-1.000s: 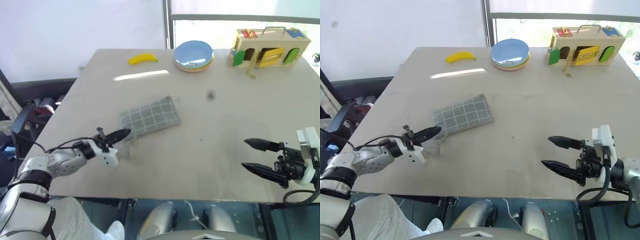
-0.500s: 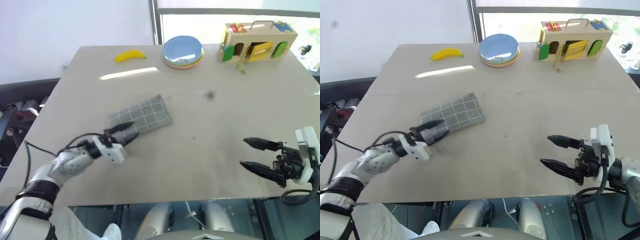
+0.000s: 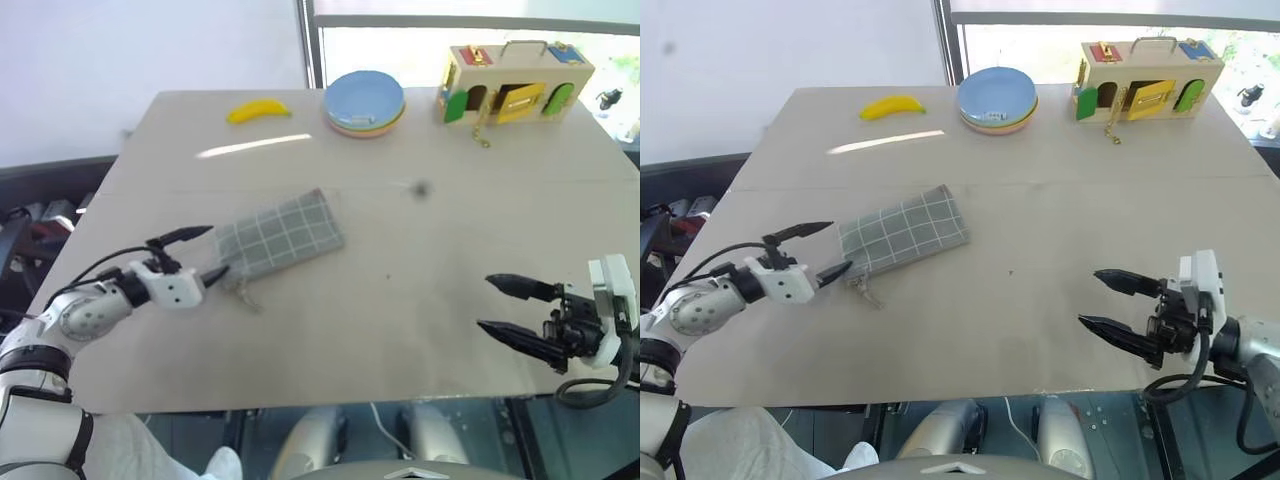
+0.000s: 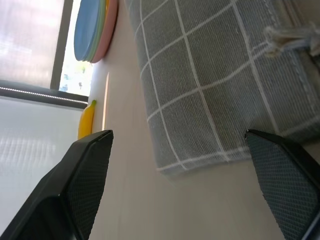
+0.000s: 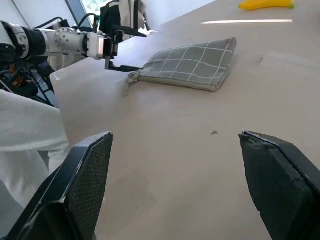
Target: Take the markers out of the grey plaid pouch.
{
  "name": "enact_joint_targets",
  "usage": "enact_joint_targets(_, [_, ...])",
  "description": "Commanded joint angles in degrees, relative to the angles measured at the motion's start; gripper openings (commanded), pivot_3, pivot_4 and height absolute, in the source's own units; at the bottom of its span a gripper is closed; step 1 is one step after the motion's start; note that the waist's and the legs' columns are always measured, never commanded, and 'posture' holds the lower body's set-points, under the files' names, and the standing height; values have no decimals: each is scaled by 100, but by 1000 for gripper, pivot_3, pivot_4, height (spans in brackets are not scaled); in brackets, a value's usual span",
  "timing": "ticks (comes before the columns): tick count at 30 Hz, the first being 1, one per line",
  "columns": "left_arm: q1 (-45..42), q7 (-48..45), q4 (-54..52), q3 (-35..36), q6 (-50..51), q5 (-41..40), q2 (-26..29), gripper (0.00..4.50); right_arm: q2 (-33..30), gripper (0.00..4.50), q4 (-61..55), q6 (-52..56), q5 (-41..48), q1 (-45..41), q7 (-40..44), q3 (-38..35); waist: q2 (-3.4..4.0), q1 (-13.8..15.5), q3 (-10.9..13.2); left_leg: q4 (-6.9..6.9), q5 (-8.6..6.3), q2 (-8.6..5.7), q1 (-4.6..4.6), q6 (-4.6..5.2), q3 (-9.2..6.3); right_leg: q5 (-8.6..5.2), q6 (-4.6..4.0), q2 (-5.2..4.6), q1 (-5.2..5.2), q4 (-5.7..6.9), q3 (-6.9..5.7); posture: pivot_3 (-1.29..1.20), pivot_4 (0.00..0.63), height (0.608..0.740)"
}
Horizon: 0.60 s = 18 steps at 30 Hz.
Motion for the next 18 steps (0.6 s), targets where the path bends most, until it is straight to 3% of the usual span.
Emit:
enact_joint_targets(1, [111,-14,178,-313,-85,559,238,4424,50,4094,-229,-115,7,53,-38,-13,4,0,-3,0,0,0,1,1,0,0,0,1,0,1,1,0,150,740])
enact_joint_targets(6, [13,680,168,-686,1,1448,454,4424,91,4094,-276,-143,-1,122,-92,-20,24,-16,-16,-1,-1,1,10,2,9,0,0,2,2,3,3,0,150,740])
enact_joint_targets(11, [-216,1515,258,-985,277,1999,312,4424,103,4094,-315,-149,9,145,-134,-28,54,-7,-35,-2,-2,2,23,3,15,0,1,3,7,10,2,0,150,740])
enact_joint_targets(18, [-473,1831,77,-1039,297,1711,-881,4424,117,4094,-311,-182,-1,81,-187,-5,98,187,-63,-3,-3,-1,101,4,6,-4,7,-4,97,2,-20,0,150,740])
